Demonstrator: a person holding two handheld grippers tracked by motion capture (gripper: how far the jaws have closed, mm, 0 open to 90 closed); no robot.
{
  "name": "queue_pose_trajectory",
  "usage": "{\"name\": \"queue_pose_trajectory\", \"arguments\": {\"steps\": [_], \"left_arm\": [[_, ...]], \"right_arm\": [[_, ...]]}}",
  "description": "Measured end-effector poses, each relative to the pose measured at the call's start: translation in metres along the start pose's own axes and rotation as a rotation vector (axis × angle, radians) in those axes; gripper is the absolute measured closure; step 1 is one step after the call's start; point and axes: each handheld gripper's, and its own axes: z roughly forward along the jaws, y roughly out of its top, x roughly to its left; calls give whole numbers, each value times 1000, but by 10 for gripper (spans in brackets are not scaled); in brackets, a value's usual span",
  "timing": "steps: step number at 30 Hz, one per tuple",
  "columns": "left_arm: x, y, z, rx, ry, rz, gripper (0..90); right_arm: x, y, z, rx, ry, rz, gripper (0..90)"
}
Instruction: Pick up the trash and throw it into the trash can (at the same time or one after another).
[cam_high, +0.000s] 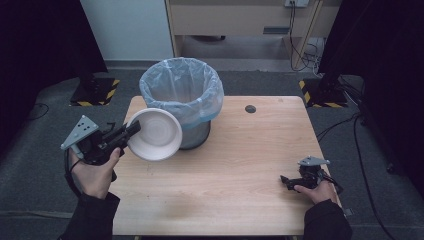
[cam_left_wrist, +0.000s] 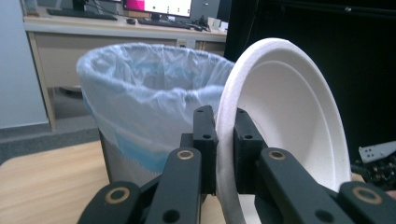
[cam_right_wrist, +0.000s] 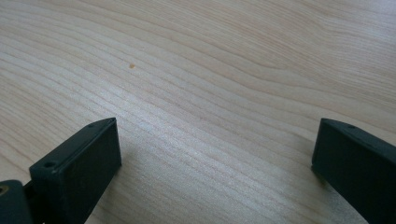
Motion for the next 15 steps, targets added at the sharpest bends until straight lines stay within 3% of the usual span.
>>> {"name": "queue_pose_trajectory", "arguments": {"steps": [15], "left_arm": [[4, 52, 11, -69, 62, 51, 824]], "right_arm": [[0, 0, 0, 0, 0, 0, 14]]}}
